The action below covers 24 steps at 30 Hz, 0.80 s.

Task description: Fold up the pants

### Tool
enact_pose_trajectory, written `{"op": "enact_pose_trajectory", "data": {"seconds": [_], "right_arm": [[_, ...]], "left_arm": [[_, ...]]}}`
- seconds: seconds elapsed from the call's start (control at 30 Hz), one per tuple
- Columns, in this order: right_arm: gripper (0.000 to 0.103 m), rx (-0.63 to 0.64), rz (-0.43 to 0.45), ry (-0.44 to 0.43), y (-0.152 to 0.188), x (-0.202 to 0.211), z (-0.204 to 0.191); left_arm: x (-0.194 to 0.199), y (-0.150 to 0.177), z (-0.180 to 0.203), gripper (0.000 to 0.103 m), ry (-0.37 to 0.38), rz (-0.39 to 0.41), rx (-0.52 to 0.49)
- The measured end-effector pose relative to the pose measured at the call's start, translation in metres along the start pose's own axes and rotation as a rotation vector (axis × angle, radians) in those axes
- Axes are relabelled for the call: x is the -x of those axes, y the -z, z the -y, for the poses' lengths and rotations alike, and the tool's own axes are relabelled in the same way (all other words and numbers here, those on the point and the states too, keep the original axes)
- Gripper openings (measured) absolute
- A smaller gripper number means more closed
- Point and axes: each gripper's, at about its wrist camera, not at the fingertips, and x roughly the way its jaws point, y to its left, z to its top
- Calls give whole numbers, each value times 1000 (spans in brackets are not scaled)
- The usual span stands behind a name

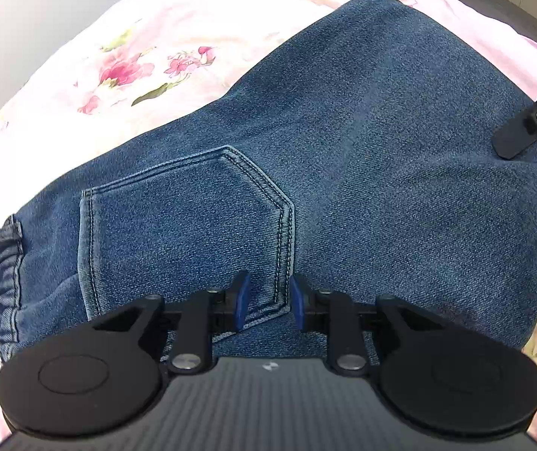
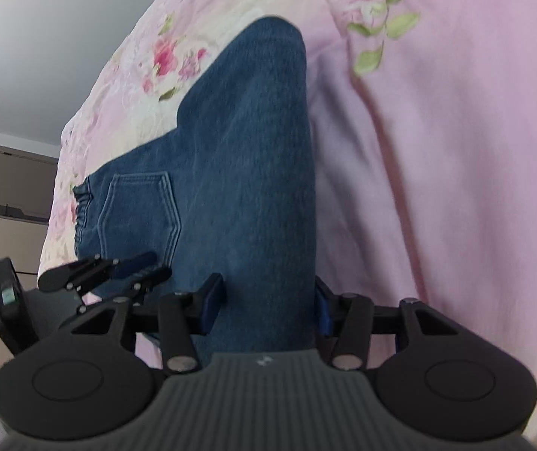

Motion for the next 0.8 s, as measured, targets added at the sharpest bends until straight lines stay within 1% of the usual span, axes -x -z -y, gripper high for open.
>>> {"op": "enact_pose_trajectory", "data": {"seconds": [0.07, 0.1, 0.17, 0.23, 0.33, 0.37, 0.47, 0.63, 0.73, 0.8], "right_arm": [[33, 9, 29, -7, 5, 5, -6], [30, 5, 36, -14, 5, 8, -8], [25, 16, 49, -22, 5, 16, -18], [23, 32, 57, -27, 4, 23, -30], [20, 50, 60, -25, 2, 32, -47], [20, 59, 60, -19, 0, 35, -54], [18, 83, 53, -7, -1, 40, -79], [17, 182, 35, 19, -1, 36, -136], [17, 266, 35, 61, 3, 30, -171], [17, 300, 44, 90, 3, 27, -191]], "left_arm": [[7, 0, 5, 27, -12, 8, -28], [12, 0, 5, 26, -7, 8, -38], [28, 5, 0, 24, 35, 28, -40], [42, 16, -2, 24, 74, 40, -48], [43, 35, 0, 24, 59, 6, -105], [43, 40, 2, 23, 53, 12, -108], [36, 48, -4, 23, 80, 16, -36], [20, 58, -4, 23, 91, 27, -12], [25, 66, -3, 23, 86, 59, 3], [37, 73, -8, 23, 104, 96, 33]]}}
